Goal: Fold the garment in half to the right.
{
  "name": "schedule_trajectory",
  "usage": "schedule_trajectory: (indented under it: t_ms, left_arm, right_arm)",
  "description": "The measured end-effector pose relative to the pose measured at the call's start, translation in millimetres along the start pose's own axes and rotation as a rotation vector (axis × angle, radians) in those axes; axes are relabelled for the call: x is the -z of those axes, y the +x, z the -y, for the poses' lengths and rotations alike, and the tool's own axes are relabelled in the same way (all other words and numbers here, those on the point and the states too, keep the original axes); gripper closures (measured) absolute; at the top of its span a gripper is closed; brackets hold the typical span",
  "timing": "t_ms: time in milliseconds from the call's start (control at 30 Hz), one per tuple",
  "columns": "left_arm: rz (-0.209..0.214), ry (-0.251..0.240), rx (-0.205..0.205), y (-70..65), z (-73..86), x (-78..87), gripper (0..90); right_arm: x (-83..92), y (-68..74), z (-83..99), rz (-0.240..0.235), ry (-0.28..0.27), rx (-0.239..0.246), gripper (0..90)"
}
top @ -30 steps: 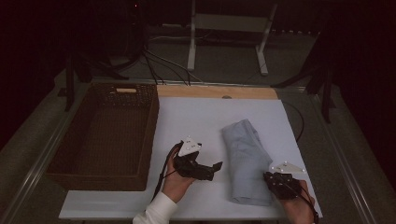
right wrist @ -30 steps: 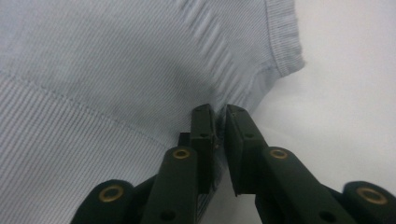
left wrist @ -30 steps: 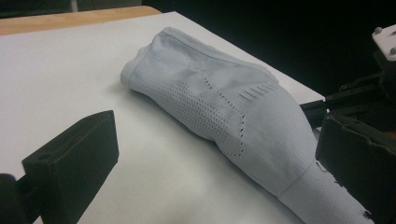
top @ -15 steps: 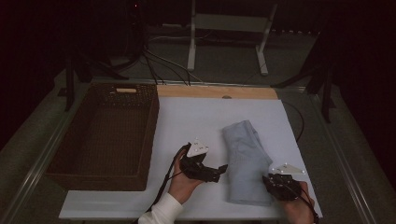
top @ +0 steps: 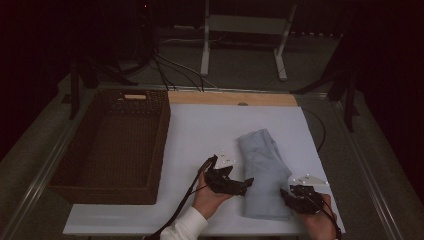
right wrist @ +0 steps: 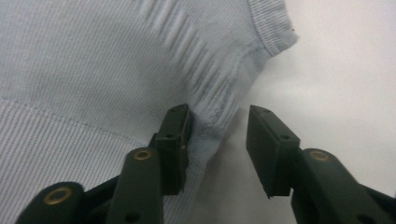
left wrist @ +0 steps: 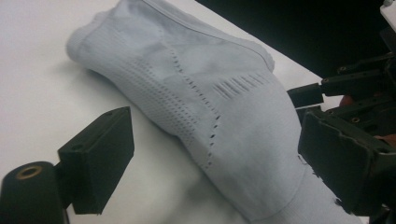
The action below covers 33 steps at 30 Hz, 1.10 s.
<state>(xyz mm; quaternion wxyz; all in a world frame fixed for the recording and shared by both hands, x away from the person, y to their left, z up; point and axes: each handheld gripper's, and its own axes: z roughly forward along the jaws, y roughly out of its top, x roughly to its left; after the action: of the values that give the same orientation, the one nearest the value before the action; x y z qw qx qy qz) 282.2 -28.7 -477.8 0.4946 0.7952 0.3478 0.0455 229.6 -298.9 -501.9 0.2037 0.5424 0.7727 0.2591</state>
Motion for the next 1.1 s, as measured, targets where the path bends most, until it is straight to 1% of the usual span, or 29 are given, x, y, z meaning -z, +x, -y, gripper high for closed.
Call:
schedule_trajectory:
  t_ms: [133, 233, 267, 433, 533, 600, 733, 933, 1000, 1067, 1100]
  left_arm:
    - [0.007, 0.007, -0.001, -3.3, 1.3, -7.4, 15.1]
    - [0.006, 0.021, -0.006, -5.1, 2.5, -12.5, 15.4]
    - [0.0, 0.023, -0.003, -5.9, 3.1, -14.2, 15.1]
    - [0.001, 0.049, 0.0, -8.9, 6.0, -22.4, 11.3]
    - [0.001, 0.067, -0.009, -10.5, 8.1, -26.6, 10.9]
    - [0.0, 0.075, -0.015, -11.3, 9.3, -28.8, 12.7]
    - [0.003, 0.083, -0.014, -12.4, 10.7, -31.4, 15.9]
    - [0.0, 0.124, -0.022, -13.6, 15.4, -34.2, 18.8]
    - [0.007, 0.135, -0.019, -13.5, 17.6, -34.7, 21.9]
    - [0.016, 0.142, -0.018, -13.3, 18.5, -34.2, 27.5]
    - [0.02, 0.14, -0.019, -13.4, 18.6, -33.5, 32.3]
  right_arm:
    - [-0.2, -0.6, 0.0, -0.003, -0.001, -0.005, 57.3]
    - [-0.3, -1.4, 0.0, -0.007, 0.0, -0.011, 56.4]
    - [-0.4, -1.8, 0.1, -0.01, 0.0, -0.012, 56.2]
    - [-0.5, -2.4, 0.0, -0.012, -0.001, -0.014, 55.6]
    - [-0.7, -2.7, -0.1, -0.014, -0.001, -0.015, 55.5]
    - [-0.9, -3.2, -0.2, -0.016, -0.001, -0.017, 55.3]
    - [-1.1, -3.5, -0.4, -0.019, 0.0, -0.019, 55.2]
    - [-1.1, -3.4, -0.5, -0.021, 0.002, -0.018, 55.2]
    - [-1.2, -3.2, -0.6, -0.021, 0.003, -0.017, 55.2]
    - [-1.3, -3.1, -0.6, -0.021, 0.004, -0.016, 55.2]
    - [-1.4, -3.0, -0.7, -0.021, 0.005, -0.016, 55.3]
